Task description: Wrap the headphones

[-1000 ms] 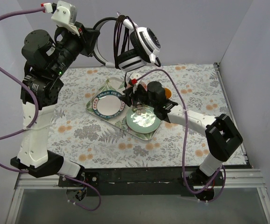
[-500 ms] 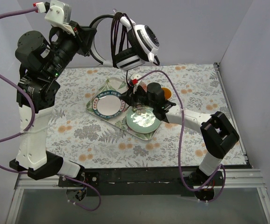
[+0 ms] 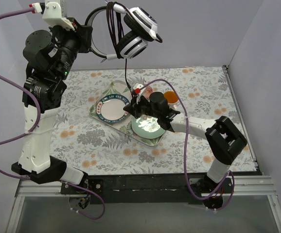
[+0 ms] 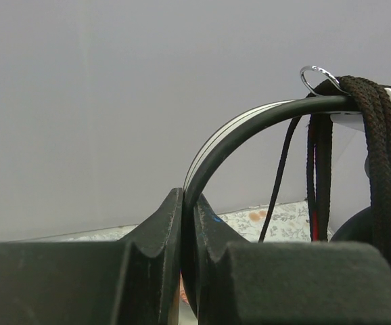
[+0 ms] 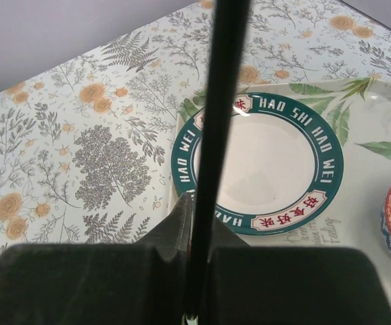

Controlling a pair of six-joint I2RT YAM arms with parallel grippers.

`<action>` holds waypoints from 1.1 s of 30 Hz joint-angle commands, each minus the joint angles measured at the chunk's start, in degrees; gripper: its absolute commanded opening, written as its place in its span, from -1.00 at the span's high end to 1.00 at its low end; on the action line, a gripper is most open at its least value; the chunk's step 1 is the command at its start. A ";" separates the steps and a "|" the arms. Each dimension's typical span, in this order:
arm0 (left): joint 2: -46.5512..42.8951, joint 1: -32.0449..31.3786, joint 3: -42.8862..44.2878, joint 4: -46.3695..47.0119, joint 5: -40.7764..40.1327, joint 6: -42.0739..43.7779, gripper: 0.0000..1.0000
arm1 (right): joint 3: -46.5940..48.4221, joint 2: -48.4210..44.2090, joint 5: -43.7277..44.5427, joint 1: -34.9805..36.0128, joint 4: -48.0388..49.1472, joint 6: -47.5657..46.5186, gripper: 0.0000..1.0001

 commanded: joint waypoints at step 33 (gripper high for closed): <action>1.60 3.08 -51.06 38.12 -10.40 44.26 1.00 | 33.87 -12.99 34.89 8.10 -57.74 -26.39 0.97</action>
